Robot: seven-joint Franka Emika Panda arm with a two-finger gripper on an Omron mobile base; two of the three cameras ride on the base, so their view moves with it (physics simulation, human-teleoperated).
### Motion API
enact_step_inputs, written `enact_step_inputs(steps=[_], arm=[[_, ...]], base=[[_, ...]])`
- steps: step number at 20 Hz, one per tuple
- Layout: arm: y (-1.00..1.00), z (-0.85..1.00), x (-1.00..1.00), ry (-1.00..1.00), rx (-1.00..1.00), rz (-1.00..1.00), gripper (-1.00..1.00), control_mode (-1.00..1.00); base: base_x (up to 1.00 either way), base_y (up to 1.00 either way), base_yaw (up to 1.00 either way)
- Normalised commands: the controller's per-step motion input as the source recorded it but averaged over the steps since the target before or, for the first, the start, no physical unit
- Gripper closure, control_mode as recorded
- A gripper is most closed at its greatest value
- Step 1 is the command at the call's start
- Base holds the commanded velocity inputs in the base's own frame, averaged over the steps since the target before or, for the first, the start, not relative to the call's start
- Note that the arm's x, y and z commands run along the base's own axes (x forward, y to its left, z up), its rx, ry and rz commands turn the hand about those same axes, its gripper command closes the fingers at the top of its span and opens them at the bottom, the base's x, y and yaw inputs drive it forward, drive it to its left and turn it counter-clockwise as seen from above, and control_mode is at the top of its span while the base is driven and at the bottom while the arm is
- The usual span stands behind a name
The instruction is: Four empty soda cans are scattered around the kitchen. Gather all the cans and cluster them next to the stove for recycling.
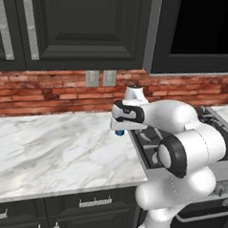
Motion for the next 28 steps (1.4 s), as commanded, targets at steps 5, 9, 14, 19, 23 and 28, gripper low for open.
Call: enact_step_inputs(steps=[5,9,14,19,23,28], arm=[[-0.02,0.03,-0.43,0.0,0.0,0.0,-1.0,-1.0],[-0.23,0.0,-0.4,0.0,0.0,0.02,-1.0,-1.0],[-0.36,0.0,-0.28,-0.01,0.0,0.06,-1.0,-1.0],[-0.08,0.01,-0.24,0.0,0.0,0.02,-1.0,-1.0],[0.0,0.05,-0.26,0.0,0.0,0.03,-1.0,-1.0],[0.0,0.0,-0.26,0.0,0.0,0.03,-1.0,-1.0]], base=[[0.0,0.0,0.0],[0.0,0.0,0.0],[0.0,0.0,0.0],[0.0,0.0,0.0],[0.0,0.0,0.0],[0.0,0.0,0.0]])
